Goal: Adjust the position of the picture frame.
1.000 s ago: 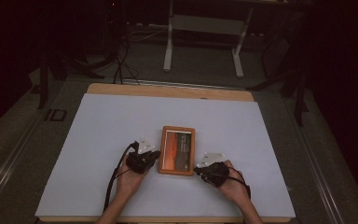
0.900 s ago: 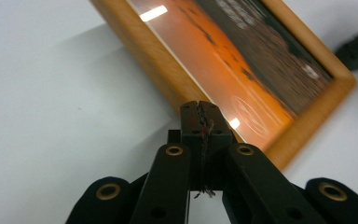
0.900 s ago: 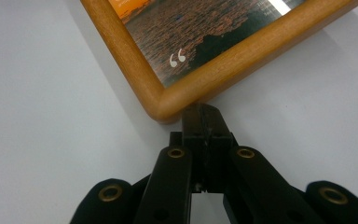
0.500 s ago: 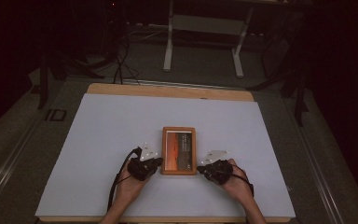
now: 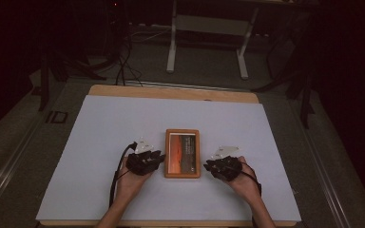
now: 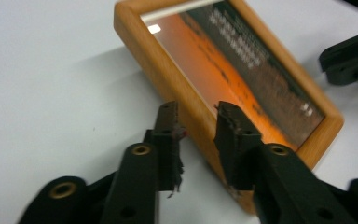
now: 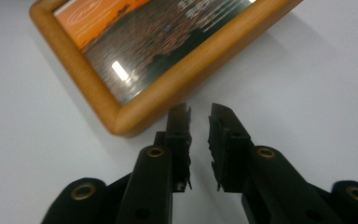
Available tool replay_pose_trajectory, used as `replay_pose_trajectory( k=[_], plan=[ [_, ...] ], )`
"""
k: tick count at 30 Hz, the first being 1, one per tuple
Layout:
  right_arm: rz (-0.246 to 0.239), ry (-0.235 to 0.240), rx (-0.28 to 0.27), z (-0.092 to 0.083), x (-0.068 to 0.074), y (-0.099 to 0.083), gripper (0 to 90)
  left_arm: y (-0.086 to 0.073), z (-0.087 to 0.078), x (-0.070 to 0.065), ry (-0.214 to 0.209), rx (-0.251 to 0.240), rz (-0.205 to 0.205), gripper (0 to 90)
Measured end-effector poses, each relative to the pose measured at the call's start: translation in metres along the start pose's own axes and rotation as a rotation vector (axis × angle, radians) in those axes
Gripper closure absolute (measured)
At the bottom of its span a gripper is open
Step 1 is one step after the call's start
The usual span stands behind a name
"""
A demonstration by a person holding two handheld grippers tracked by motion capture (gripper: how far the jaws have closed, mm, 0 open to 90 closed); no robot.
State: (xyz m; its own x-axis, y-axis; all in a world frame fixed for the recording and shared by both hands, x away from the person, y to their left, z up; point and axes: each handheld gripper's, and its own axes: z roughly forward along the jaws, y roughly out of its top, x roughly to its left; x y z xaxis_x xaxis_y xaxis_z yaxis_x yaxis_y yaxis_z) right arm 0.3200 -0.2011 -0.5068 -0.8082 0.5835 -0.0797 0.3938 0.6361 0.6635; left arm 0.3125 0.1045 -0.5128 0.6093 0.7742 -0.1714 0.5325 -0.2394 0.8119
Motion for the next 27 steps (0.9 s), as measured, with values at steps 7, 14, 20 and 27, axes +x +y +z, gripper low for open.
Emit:
replay_pose_trajectory(
  k=[7,14,20,27],
  plan=[
    [0.048,0.01,-0.056,0.0,-0.014,0.014,58.4,0.016,0.005,0.012,-0.069,0.002,-0.06,52.3],
    [0.144,0.054,-0.108,0.011,-0.028,0.024,48.9,0.03,0.015,0.025,-0.079,-0.007,-0.097,37.3],
    [0.196,0.071,-0.118,0.018,-0.036,0.033,39.8,0.035,0.022,0.033,-0.125,-0.007,-0.116,32.5],
    [0.267,0.102,-0.132,0.027,-0.045,0.038,28.5,0.034,0.036,0.033,-0.155,0.01,-0.12,29.1]
  ],
)
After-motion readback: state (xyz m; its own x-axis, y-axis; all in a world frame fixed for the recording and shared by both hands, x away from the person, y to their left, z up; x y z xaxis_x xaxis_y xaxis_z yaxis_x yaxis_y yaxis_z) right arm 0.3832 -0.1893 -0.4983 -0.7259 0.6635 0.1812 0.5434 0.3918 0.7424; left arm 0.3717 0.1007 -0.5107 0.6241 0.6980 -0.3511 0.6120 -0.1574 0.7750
